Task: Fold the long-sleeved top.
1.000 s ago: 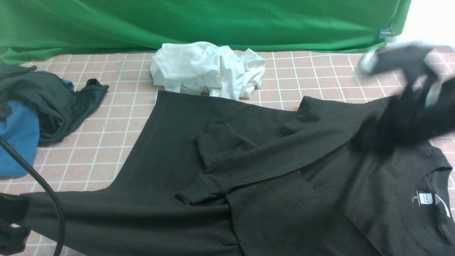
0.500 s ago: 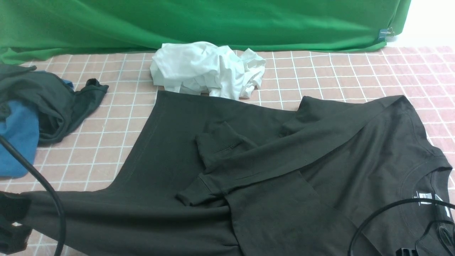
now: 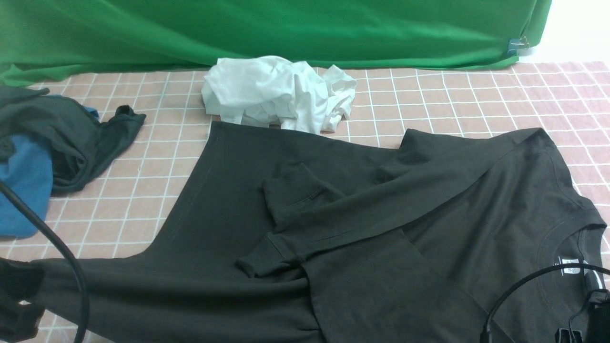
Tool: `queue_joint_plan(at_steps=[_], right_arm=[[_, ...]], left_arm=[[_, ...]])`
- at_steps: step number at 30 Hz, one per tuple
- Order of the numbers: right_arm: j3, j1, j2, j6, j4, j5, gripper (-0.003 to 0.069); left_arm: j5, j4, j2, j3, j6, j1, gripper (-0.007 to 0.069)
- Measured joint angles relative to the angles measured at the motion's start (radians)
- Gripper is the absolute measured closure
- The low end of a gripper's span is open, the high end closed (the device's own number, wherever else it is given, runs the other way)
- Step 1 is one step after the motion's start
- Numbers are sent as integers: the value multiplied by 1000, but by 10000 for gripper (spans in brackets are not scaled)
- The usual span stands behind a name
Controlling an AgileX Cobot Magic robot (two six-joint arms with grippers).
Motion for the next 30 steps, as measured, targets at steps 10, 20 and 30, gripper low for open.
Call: queue_joint_plan(at_steps=[10,20,30], right_arm=[[-11,-93,37,-1,22,21,238],[-86,-98,39,110,-3,208,575],[-109,-99,-127,271,351,288,574]], left_arm=[[24,-2,0,0,0,0,589],[26,-2,0,0,0,0,589],[87,23,-48,0,0,0,589]])
